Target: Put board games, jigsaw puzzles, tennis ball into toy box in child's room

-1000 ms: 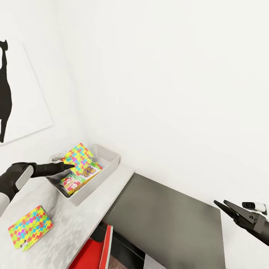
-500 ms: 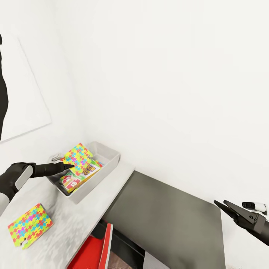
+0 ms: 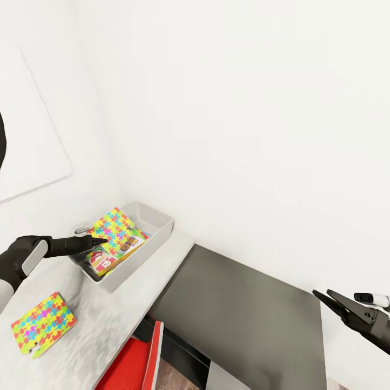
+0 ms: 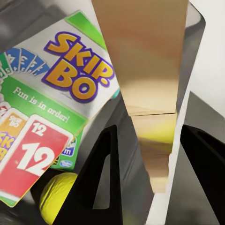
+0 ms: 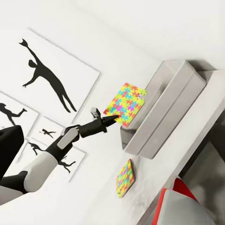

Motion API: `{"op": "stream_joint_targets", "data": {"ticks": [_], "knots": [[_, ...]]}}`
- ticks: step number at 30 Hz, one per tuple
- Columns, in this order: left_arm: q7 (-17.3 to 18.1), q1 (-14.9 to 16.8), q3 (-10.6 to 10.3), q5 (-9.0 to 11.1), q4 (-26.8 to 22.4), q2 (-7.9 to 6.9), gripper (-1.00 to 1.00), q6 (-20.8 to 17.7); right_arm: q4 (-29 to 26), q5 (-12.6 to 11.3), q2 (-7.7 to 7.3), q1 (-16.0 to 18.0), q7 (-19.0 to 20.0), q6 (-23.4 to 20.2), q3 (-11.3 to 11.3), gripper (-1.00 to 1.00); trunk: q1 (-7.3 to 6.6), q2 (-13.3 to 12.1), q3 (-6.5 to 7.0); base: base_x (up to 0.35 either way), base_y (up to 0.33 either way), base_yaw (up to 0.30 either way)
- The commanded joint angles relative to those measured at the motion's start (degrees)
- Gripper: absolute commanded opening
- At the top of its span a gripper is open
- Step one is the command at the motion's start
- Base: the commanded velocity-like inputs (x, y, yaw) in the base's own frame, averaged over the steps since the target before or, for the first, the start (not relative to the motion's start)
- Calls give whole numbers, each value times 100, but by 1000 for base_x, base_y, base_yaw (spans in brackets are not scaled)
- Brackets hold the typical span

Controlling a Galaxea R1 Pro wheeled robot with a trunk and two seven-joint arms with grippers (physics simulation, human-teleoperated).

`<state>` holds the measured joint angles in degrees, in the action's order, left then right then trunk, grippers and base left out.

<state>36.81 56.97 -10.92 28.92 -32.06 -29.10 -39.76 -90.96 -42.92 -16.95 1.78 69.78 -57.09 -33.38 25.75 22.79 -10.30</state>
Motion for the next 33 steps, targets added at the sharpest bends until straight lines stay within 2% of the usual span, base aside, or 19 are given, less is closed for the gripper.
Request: {"op": "stream_joint_targets", "data": {"ticks": [1, 33], "knots": [[-6, 7, -26, 43, -2, -4, -100, -27, -1, -5, 1, 5, 10, -28, -9, 100, 3, 13, -22, 0, 0, 0], [-16, 7, -6, 43, -2, 0, -100, -6, -1, -3, 10, 4, 17, -13, -28, 100, 3, 13, -322, 0, 0, 0]]}}
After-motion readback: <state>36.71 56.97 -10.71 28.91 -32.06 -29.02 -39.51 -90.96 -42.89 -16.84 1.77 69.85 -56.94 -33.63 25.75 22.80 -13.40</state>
